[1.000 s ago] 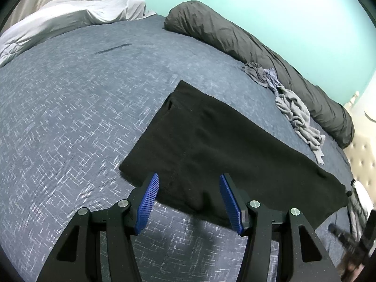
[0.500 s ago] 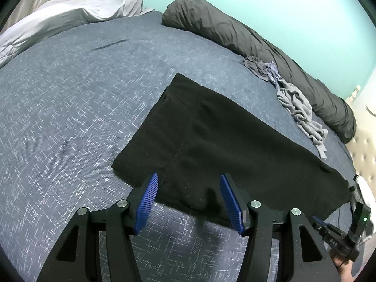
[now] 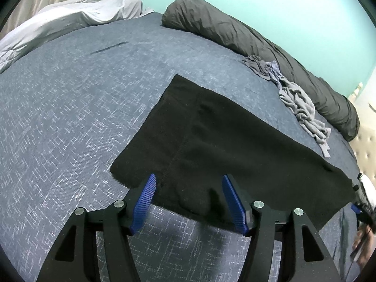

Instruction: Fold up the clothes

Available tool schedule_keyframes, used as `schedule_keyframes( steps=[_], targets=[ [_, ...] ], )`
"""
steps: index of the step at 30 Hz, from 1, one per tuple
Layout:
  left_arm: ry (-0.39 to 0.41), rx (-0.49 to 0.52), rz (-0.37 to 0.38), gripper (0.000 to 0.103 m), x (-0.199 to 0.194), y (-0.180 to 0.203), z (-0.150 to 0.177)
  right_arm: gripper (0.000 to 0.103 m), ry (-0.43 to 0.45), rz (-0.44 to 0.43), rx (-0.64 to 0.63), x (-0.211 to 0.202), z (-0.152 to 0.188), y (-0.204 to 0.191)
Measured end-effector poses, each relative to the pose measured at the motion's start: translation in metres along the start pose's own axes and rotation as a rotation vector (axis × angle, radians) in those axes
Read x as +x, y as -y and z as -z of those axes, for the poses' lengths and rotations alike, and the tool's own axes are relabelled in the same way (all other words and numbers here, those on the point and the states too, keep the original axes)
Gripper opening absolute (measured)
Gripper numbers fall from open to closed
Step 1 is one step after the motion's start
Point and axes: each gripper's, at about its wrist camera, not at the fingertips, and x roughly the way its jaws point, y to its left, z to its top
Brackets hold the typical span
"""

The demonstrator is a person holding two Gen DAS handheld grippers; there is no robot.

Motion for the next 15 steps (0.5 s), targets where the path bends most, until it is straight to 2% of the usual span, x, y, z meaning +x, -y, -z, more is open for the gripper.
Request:
schedule_keyframes(
  steps=[2, 7, 10, 15],
  targets=[
    [0.000, 0.005, -0.009, 0.063, 0.002, 0.001, 0.000, 0.056, 0.012, 0.042, 0.076, -0.005, -0.012, 0.038],
    [0.007, 0.013, -0.025, 0.063, 0.004, 0.004, -0.001, 0.061, 0.028, 0.122, 0.202, -0.008, -0.039, 0.103],
    [0.012, 0.018, -0.035, 0.063, 0.005, 0.006, -0.001, 0.068, 0.032, 0.110, 0.264, -0.005, -0.048, 0.126],
    [0.018, 0.022, -0.044, 0.063, 0.007, 0.008, -0.002, 0.071, 0.039, 0.107, 0.329, 0.011, -0.063, 0.143]
  ],
)
